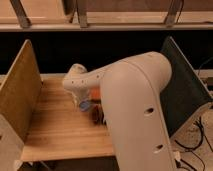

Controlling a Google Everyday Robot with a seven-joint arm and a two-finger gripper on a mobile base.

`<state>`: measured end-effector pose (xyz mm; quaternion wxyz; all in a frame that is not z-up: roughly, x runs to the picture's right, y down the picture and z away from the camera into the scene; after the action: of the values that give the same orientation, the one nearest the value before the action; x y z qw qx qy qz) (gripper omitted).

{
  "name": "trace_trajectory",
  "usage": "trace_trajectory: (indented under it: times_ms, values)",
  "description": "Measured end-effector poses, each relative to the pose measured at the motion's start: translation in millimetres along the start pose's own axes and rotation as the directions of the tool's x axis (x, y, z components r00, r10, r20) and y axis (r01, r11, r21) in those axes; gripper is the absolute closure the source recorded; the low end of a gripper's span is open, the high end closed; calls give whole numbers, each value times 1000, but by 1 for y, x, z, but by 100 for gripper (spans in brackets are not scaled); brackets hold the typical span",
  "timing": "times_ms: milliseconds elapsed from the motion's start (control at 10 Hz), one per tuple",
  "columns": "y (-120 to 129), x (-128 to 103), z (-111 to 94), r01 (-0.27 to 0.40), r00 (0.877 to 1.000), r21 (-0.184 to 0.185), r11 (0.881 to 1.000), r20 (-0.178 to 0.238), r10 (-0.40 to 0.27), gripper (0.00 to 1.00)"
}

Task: Place the white sponge in the ceramic bowl

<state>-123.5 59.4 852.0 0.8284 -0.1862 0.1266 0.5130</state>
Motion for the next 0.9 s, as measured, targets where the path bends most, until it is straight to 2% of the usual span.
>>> trace_trajectory:
  times_ms: [300, 600, 700, 900]
  values:
    - [-39, -22, -30, -1, 999, 49, 999, 33, -1, 100]
    - [-89, -33, -47, -57, 997, 66, 996, 51, 54, 100]
    - [-97, -32, -47, -65, 997, 72, 995, 52, 62, 100]
    - [-89, -34, -47, -59, 997, 62, 996, 52, 56, 100]
